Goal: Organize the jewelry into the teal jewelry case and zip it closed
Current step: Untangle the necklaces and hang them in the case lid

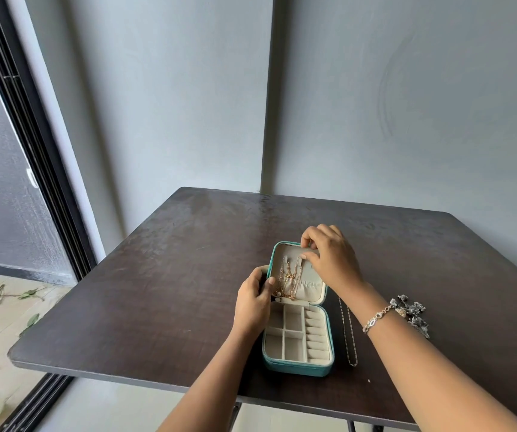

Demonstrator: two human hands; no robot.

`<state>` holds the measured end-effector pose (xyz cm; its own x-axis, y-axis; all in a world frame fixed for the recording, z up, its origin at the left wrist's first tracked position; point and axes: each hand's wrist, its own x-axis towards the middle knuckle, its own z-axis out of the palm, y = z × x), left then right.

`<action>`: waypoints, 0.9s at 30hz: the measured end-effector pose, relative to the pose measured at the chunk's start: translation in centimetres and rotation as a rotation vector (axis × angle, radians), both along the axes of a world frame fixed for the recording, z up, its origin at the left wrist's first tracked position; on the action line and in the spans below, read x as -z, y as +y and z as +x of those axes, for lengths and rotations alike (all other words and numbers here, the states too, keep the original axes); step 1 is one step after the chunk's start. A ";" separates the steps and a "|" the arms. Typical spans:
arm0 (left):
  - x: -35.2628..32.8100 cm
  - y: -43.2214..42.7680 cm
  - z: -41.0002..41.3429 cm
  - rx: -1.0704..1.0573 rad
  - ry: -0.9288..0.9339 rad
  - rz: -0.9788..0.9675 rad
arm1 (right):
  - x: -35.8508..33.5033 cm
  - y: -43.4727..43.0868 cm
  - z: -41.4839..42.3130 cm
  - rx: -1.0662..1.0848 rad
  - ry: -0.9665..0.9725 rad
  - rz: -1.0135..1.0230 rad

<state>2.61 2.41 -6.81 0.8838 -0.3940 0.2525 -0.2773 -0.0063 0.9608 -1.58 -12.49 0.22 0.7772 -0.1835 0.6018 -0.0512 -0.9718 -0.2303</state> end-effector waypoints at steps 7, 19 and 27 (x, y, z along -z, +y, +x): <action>0.2 -0.1 0.1 -0.020 -0.016 0.022 | -0.4 -0.4 -0.3 -0.054 -0.014 0.191; 0.0 0.1 -0.1 -0.058 -0.026 0.036 | 2.5 1.9 -6.2 0.032 -0.146 0.451; -0.6 0.0 -0.6 -0.102 -0.014 0.099 | 5.8 4.9 -8.7 0.037 -0.006 0.383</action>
<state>2.03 2.46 -6.16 0.9172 -0.3261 0.2290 -0.2834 -0.1299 0.9502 -10.25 -7.64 -5.53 0.7626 -0.4238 0.4887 -0.0822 -0.8128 -0.5767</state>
